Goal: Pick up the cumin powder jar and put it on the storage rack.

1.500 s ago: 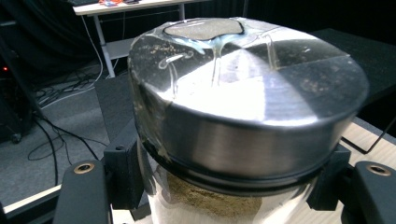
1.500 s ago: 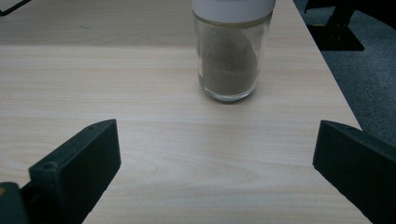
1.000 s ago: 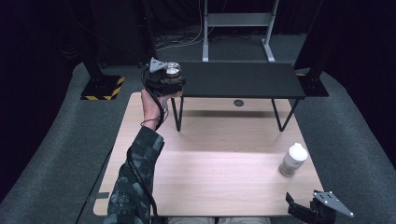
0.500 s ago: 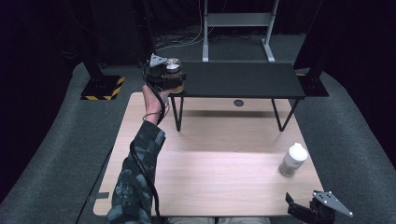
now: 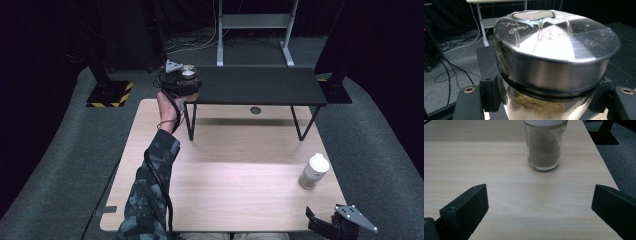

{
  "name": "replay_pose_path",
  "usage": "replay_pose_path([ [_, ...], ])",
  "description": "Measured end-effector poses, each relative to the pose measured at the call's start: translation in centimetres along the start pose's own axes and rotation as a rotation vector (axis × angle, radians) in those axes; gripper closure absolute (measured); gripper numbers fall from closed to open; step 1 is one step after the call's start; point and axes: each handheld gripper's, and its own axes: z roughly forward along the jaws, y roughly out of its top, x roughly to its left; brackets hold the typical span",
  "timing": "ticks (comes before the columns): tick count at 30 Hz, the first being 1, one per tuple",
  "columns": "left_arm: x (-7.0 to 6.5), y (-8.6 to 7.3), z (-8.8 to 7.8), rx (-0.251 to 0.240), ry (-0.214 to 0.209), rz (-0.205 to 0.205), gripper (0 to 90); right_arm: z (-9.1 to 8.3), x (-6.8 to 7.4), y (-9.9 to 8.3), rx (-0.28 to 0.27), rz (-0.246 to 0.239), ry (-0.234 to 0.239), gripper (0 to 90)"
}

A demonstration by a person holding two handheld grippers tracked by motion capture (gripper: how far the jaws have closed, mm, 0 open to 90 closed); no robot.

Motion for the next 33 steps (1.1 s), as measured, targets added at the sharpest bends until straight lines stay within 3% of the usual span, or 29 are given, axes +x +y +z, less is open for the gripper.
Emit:
replay_pose_path([
  [33, -0.6, -0.64, 0.52, -0.03, 0.026, -0.014, 29.7, -0.17, -0.13, -0.03, -0.002, -0.005, -0.009, 0.0],
])
